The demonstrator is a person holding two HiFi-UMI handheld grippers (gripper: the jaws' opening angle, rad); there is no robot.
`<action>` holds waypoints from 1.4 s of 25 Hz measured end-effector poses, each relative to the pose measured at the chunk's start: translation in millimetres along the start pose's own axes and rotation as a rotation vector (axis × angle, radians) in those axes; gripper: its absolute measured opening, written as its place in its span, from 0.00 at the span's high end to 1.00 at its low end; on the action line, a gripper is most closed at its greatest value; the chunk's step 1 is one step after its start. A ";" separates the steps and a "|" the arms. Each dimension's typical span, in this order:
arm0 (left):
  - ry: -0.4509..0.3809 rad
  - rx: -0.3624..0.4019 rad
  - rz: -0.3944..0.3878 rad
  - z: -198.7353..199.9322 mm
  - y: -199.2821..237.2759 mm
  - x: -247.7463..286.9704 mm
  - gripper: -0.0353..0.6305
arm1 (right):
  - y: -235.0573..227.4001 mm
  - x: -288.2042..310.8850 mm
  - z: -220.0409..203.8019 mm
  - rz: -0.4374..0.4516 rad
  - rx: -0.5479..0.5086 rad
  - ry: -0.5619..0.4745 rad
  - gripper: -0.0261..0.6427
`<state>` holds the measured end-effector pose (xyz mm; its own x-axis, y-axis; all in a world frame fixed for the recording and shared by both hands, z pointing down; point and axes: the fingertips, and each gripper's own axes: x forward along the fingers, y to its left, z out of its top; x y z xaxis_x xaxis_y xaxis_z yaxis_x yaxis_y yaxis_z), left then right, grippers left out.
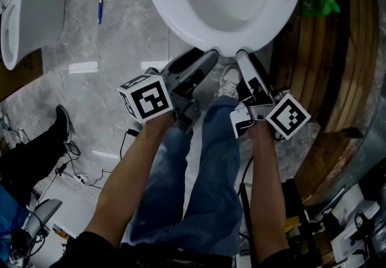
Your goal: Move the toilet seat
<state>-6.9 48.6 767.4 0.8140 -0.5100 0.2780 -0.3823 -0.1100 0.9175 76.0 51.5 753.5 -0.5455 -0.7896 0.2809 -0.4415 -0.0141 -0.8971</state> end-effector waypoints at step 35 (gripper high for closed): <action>-0.037 -0.153 0.085 32.9 -89.5 -30.1 0.70 | 71.0 -33.3 34.2 -0.078 0.310 -0.025 0.76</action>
<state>-11.6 45.8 667.5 0.7637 -0.5434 0.3485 -0.3761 0.0643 0.9243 87.1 55.9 668.8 -0.4991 -0.7937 0.3479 -0.2407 -0.2587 -0.9355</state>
